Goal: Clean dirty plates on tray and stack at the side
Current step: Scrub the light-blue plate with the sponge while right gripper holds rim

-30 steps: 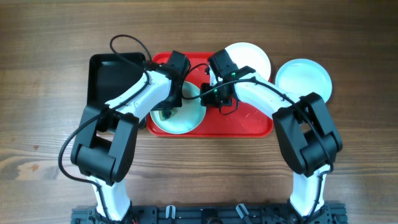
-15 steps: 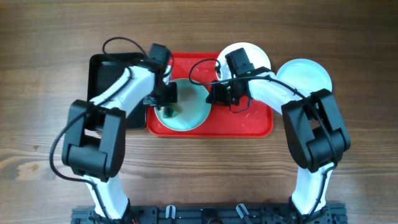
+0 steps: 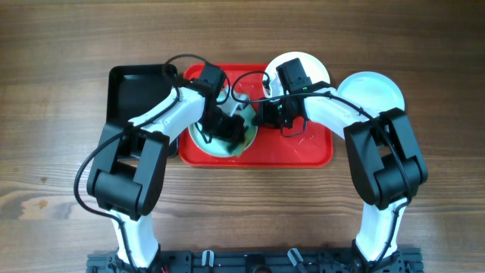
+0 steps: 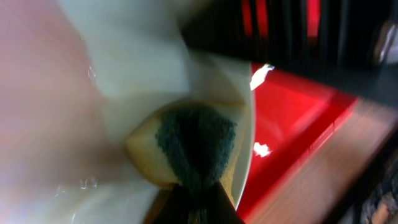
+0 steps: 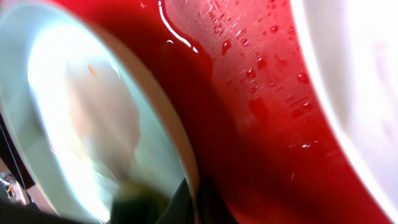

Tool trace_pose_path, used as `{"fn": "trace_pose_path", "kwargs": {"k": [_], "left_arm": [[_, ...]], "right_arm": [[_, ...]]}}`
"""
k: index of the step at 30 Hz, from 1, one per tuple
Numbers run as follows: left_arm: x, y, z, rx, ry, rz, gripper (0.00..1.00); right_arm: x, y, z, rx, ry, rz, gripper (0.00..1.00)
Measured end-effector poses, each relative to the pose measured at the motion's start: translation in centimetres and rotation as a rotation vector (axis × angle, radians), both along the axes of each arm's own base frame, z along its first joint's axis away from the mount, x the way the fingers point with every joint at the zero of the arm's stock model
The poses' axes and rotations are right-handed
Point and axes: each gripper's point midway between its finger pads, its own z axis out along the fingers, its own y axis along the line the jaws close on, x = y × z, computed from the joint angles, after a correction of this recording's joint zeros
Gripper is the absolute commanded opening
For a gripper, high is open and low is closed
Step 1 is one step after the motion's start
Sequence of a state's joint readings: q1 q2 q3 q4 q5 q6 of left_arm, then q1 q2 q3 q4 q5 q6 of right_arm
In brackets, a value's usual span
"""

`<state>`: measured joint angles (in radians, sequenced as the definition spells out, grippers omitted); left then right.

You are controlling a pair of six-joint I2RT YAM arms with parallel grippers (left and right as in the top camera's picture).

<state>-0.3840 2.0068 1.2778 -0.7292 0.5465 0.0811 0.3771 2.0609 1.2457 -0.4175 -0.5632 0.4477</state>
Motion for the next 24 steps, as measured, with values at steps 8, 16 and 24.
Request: {"fn": "trace_pose_path", "kwargs": {"k": [8, 16, 24], "left_arm": [[7.2, 2.2, -0.3, 0.101, -0.189, 0.291, 0.04], [9.7, 8.7, -0.5, 0.425, -0.28, 0.618, 0.04], [5.3, 11.7, -0.6, 0.615, -0.132, 0.666, 0.04]], "right_arm": [[0.3, 0.0, 0.1, 0.007, 0.005, -0.024, 0.04], [0.3, 0.2, 0.2, 0.013, 0.005, -0.022, 0.04], [-0.5, 1.2, 0.4, 0.041, 0.015, 0.014, 0.04]]}}
